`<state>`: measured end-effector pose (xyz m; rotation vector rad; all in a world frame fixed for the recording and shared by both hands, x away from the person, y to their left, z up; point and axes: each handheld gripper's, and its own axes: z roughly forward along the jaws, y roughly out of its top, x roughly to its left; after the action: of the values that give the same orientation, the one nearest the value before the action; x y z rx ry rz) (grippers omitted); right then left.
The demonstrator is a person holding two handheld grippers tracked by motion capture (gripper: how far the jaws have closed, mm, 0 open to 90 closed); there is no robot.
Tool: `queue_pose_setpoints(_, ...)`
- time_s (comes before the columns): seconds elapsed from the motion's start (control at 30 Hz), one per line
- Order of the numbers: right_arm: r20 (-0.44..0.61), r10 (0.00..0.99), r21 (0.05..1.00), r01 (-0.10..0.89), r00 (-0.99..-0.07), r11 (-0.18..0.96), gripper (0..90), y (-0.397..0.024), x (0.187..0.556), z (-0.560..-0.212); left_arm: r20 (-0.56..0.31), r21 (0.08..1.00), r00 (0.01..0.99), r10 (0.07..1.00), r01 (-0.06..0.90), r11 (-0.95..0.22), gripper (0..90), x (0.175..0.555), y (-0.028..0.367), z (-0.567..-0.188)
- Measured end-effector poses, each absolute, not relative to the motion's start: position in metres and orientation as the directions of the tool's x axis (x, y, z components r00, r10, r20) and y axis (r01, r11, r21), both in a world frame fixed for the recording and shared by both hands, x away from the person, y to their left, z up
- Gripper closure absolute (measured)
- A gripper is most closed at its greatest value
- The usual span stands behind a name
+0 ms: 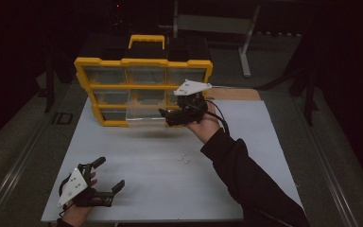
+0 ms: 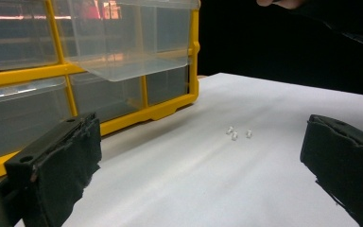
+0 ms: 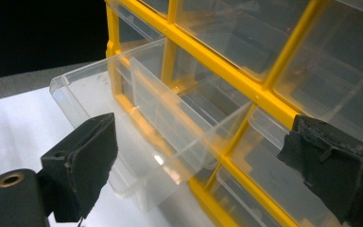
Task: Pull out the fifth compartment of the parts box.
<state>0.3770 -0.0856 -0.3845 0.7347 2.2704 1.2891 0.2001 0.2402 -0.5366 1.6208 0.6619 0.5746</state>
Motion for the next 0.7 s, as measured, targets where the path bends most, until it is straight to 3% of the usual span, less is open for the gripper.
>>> queue_pose_setpoints(0.7,-0.033,0.625,0.868,0.287,-0.78,0.404,8.1,-0.144,0.355,-0.414,0.003,0.989,0.706,0.708,0.102,-0.106,0.0,0.201,0.24,-0.537)
